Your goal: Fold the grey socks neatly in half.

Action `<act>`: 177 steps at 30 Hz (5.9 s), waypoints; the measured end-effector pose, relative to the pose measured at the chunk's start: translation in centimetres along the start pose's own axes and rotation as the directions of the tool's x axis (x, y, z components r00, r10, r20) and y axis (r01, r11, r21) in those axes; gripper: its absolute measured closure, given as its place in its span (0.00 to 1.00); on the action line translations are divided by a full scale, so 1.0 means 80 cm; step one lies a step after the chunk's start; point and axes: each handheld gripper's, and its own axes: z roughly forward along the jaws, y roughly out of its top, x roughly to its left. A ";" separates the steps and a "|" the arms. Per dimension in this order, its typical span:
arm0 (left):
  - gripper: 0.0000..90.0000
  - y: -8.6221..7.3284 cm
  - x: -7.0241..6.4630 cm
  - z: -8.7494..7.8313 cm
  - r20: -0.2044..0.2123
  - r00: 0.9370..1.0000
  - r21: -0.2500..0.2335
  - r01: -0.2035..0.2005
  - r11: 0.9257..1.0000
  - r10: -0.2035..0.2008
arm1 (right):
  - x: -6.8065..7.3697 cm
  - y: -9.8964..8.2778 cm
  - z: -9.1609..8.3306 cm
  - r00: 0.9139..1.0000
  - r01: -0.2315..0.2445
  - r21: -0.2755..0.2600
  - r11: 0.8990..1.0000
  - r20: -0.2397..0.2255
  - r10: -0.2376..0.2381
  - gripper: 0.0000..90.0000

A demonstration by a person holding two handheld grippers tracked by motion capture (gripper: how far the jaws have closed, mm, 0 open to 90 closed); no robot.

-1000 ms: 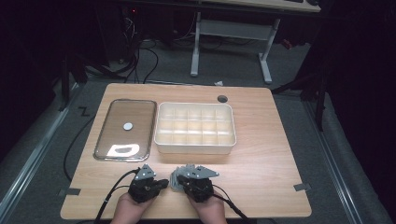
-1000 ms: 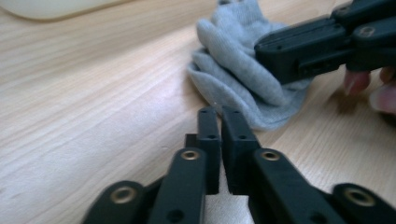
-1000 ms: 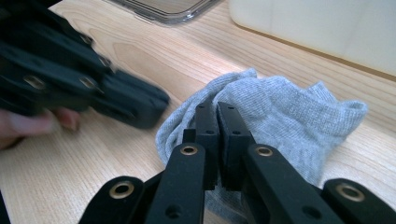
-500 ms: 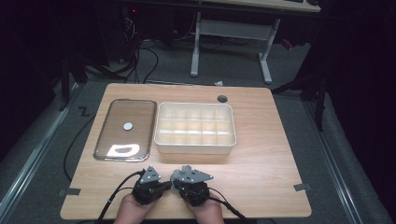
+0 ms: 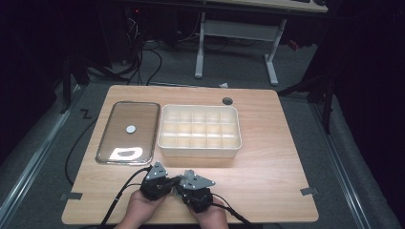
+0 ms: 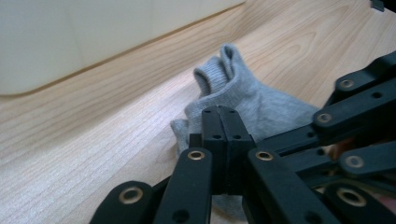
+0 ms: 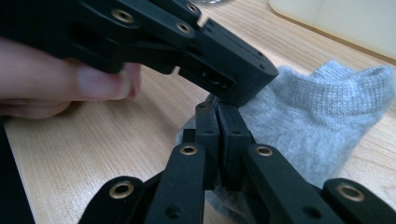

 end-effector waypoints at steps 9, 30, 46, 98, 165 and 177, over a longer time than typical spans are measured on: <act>1.00 -0.005 0.002 0.004 -0.005 1.000 -0.003 -0.011 1.000 0.011 | -0.001 0.007 -0.032 1.000 -0.003 -0.059 0.998 -0.015 0.002 0.95; 0.95 0.007 -0.038 -0.018 -0.010 0.996 -0.097 -0.089 0.991 0.089 | -0.032 -0.014 -0.025 0.998 -0.028 0.002 1.000 0.062 0.028 0.93; 0.97 -0.015 -0.034 0.006 -0.086 0.986 0.018 -0.145 0.989 0.146 | -0.041 -0.019 -0.029 0.995 -0.068 0.003 0.998 0.069 0.068 0.95; 0.98 -0.015 -0.039 0.007 -0.092 0.980 0.024 -0.178 0.984 0.179 | -0.056 -0.015 -0.064 0.984 -0.145 -0.106 0.984 0.086 0.154 0.72; 0.92 -0.019 -0.008 -0.023 -0.200 0.979 0.054 -0.039 0.998 0.050 | -0.038 -0.018 -0.042 0.992 -0.113 -0.053 0.992 0.046 0.116 1.00; 0.91 -0.020 -0.023 -0.015 -0.168 0.982 0.076 -0.073 0.994 0.084 | -0.036 -0.019 -0.043 0.993 -0.112 -0.056 0.992 0.032 0.114 1.00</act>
